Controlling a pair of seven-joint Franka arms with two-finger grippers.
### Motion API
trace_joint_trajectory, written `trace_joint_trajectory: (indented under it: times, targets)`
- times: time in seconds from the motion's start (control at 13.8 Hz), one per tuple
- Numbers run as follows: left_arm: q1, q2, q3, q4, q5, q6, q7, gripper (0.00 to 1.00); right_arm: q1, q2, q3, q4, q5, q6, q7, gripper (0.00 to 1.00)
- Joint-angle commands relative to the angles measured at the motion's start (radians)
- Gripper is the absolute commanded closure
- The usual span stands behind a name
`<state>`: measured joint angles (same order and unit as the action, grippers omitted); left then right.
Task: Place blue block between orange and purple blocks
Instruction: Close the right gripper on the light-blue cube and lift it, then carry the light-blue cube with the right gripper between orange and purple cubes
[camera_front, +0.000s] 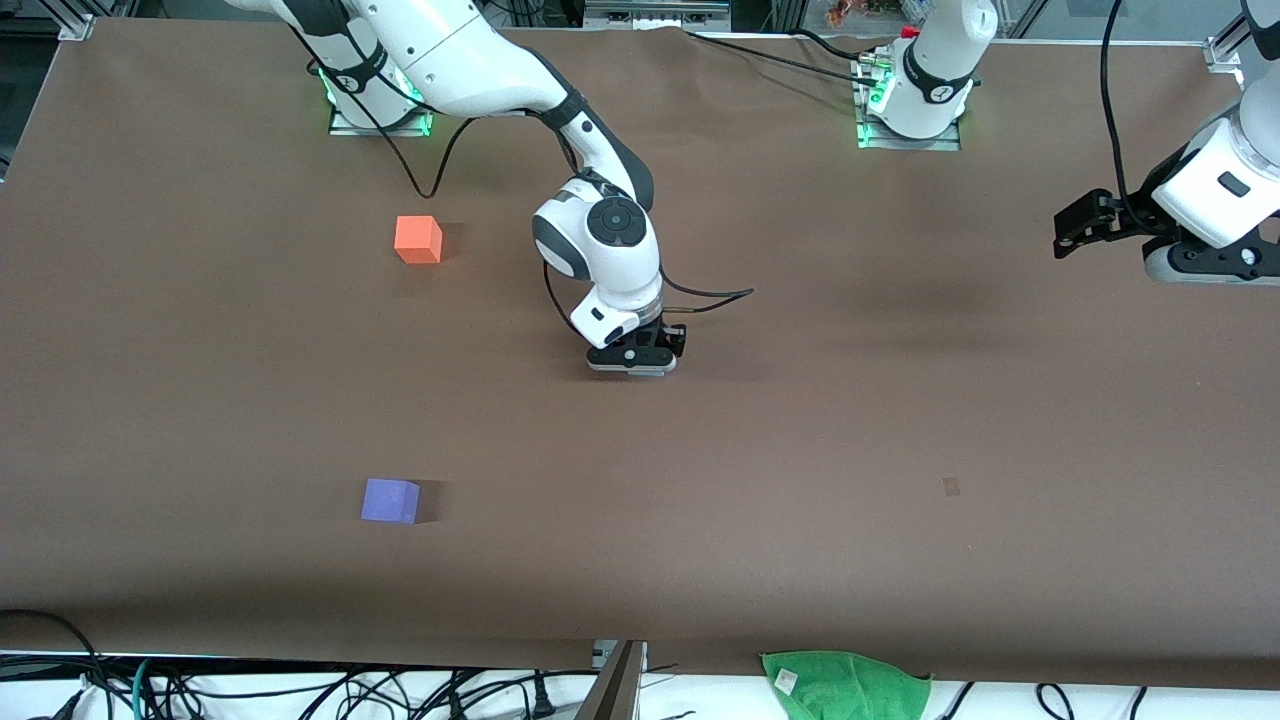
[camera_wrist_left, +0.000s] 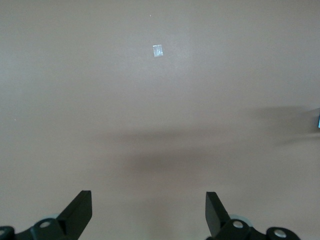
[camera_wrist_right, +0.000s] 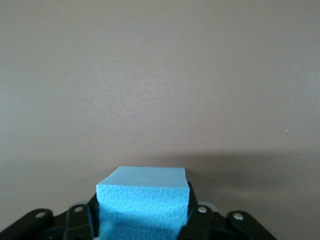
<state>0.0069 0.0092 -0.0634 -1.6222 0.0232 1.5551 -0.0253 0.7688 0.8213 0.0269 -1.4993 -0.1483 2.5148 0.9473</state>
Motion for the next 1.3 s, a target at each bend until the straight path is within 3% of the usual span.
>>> trace_joint_trajectory:
  times: [0.0, 0.22, 0.58, 0.87, 1.23]
  targets:
    - [0.008, -0.020, -0.006, -0.013, 0.012, -0.004, 0.013, 0.00, 0.006, -0.014, -0.022, 0.013, -0.013, 0.002, 0.018, 0.83]
    - [0.008, -0.020, -0.006, -0.013, 0.012, -0.004, 0.013, 0.00, 0.006, -0.066, -0.048, 0.013, -0.016, -0.037, 0.004, 0.83]
    - [0.008, -0.020, -0.006, -0.013, 0.012, -0.004, 0.013, 0.00, -0.078, -0.195, -0.058, -0.002, -0.002, -0.287, -0.166, 0.82]
    - [0.008, -0.020, -0.006, -0.013, 0.012, -0.004, 0.013, 0.00, -0.189, -0.283, -0.059, -0.028, 0.079, -0.430, -0.369, 0.81]
    - [0.008, -0.020, -0.006, -0.013, 0.012, -0.004, 0.013, 0.00, -0.365, -0.424, -0.071, -0.244, 0.095, -0.410, -0.568, 0.79]
